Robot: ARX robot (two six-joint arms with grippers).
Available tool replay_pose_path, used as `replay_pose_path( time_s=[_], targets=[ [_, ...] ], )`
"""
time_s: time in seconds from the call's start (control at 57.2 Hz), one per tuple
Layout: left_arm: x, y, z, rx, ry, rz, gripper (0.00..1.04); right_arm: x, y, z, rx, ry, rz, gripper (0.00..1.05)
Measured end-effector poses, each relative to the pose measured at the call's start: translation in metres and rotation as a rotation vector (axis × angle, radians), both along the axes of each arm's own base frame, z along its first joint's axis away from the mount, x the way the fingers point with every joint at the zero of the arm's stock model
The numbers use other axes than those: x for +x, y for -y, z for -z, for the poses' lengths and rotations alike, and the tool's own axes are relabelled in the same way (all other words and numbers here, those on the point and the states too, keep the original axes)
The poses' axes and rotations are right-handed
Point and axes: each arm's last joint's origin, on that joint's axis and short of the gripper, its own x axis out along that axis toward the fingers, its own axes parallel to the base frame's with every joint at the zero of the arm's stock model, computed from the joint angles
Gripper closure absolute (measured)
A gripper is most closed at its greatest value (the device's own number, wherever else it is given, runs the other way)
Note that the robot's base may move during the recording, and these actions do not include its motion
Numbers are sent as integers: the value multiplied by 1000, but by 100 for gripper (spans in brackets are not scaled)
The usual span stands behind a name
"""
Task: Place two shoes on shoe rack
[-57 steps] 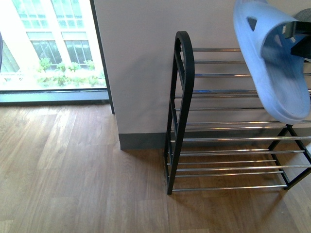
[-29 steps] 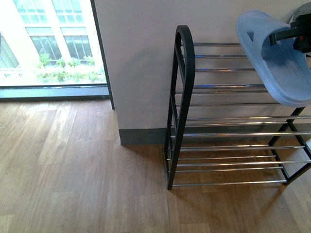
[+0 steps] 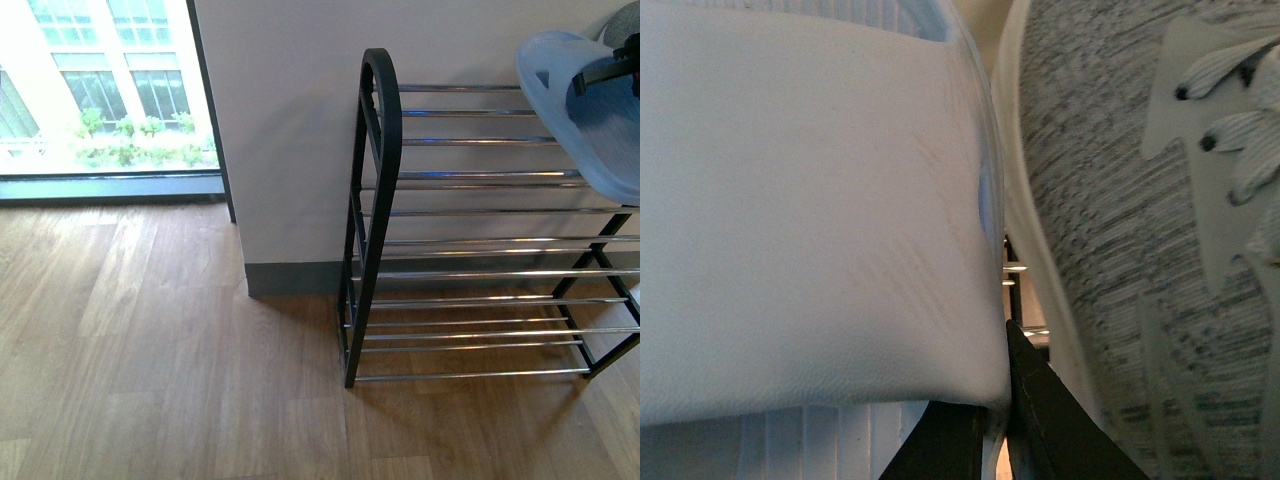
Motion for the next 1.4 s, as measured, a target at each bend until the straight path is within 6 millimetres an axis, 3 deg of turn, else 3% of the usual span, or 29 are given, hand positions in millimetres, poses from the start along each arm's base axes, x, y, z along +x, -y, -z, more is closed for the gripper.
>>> replay_pose_path(
  time_s=[0.611, 0.804, 0.873, 1.188, 1.397],
  targets=[
    [0, 0, 0, 0, 0, 0, 103, 16, 16, 9, -37, -15, 37, 103],
    [0, 0, 0, 0, 0, 0, 103, 14, 16, 9, -13, 9, 16, 64],
    [0, 0, 0, 0, 0, 0, 103, 9, 14, 8, 12, 22, -5, 55],
    [0, 0, 0, 0, 0, 0, 103, -42, 7, -15, 107, 155, -89, 10],
    [0, 0, 0, 0, 0, 0, 103, -90, 7, -22, 191, 228, -129, 9]
  ],
)
